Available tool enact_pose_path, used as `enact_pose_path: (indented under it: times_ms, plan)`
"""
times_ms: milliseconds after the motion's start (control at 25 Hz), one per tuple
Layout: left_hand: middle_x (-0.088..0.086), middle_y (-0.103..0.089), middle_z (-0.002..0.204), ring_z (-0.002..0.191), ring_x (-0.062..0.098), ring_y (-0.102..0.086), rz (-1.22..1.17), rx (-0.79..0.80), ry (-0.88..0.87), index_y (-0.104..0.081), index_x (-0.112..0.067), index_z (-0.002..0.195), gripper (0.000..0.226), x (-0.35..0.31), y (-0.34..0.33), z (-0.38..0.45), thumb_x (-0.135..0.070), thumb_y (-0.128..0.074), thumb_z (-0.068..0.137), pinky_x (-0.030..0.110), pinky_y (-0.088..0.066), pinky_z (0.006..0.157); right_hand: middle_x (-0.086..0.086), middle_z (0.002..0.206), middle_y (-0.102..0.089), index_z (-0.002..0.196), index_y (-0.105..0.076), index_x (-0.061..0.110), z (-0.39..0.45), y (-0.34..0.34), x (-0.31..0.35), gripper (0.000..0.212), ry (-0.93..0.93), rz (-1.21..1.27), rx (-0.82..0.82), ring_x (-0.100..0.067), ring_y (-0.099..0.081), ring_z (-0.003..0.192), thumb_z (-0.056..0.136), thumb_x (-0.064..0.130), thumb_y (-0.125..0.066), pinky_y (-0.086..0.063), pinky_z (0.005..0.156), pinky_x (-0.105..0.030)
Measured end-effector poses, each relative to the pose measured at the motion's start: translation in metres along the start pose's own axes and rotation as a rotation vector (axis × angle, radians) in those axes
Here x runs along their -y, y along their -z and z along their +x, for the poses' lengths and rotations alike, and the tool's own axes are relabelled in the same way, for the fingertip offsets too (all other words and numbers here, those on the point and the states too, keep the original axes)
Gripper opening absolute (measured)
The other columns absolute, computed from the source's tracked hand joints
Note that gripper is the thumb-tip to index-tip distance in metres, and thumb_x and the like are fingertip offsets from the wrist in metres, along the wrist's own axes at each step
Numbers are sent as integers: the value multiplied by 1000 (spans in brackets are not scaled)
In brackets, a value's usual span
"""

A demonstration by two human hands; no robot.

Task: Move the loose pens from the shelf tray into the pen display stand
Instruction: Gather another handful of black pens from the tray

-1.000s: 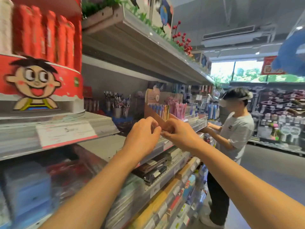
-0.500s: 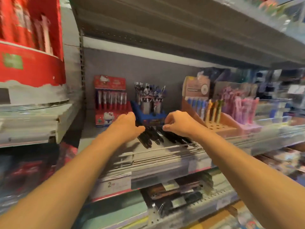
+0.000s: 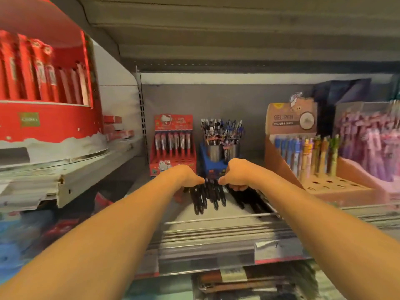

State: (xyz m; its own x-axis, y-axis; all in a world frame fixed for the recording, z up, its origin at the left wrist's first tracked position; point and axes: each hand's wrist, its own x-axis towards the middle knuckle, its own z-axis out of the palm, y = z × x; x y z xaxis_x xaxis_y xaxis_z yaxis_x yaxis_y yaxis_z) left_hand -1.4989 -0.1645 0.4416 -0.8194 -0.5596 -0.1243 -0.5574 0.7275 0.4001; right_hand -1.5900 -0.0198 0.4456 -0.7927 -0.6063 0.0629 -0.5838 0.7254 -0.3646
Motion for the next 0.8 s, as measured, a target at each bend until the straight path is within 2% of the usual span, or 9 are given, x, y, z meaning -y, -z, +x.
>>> enact_pose_path:
  times_ms: [80,160,320,400,480,560,640,720,800]
  plan:
    - [15,-61,97,88,33,-68,-91,31,80,-55,-5,95,48,0,-1,9,-53,-60,94,43,-61,80,-10,74,-65,77,-54,8,7,-3,6,32,-7,-17,38,-23,-63,61,95,31,-68,-57,60,-32]
    - [14,-58,90,73,28,-63,-129,56,137,-51,-4,89,54,-2,-3,18,-58,-60,92,38,-59,69,-9,82,-65,81,-51,10,13,-5,10,33,-34,-28,89,-24,-69,70,95,33,-69,-61,66,-33]
    - [13,-58,99,87,31,-62,-86,124,139,-49,-6,118,69,-13,-4,33,-68,-56,88,40,-58,83,-14,103,-66,99,-53,6,28,-7,13,32,-82,-11,161,-30,-74,95,95,33,-69,-63,82,-41]
    - [13,-59,104,88,29,-62,-70,146,128,-52,-8,124,65,-17,-3,40,-63,-56,91,38,-57,85,-15,110,-66,110,-52,7,35,-9,14,33,-100,45,176,-30,-73,94,95,30,-70,-63,80,-40]
    - [9,-59,92,77,23,-60,-59,192,118,-57,-7,106,48,-19,-2,43,-53,-57,96,33,-54,73,-11,106,-64,114,-52,9,38,-10,13,38,-107,85,201,-25,-70,84,92,31,-74,-63,69,-34]
    - [8,-56,81,67,20,-57,-39,201,107,-51,-9,85,38,-22,0,42,-44,-61,96,31,-52,61,-7,99,-60,112,-50,12,38,-11,12,43,-96,70,226,-21,-66,78,88,35,-78,-60,61,-30]
    - [7,-56,78,64,18,-58,-36,208,88,-49,-11,79,35,-23,2,39,-38,-66,94,29,-52,55,-5,97,-58,111,-48,14,37,-12,13,49,-90,43,239,-20,-64,78,85,39,-80,-59,60,-30]
    - [6,-57,77,66,17,-59,-45,223,70,-51,-11,80,33,-23,3,35,-36,-67,93,27,-55,58,-6,98,-58,112,-47,14,36,-12,14,51,-92,26,240,-21,-64,81,84,40,-81,-60,62,-30]
    - [5,-59,88,80,20,-63,-41,230,54,-55,-9,91,32,-20,2,34,-38,-67,93,31,-58,78,-6,99,-57,112,-47,15,35,-12,14,51,-108,23,251,-21,-64,83,83,39,-82,-60,63,-31]
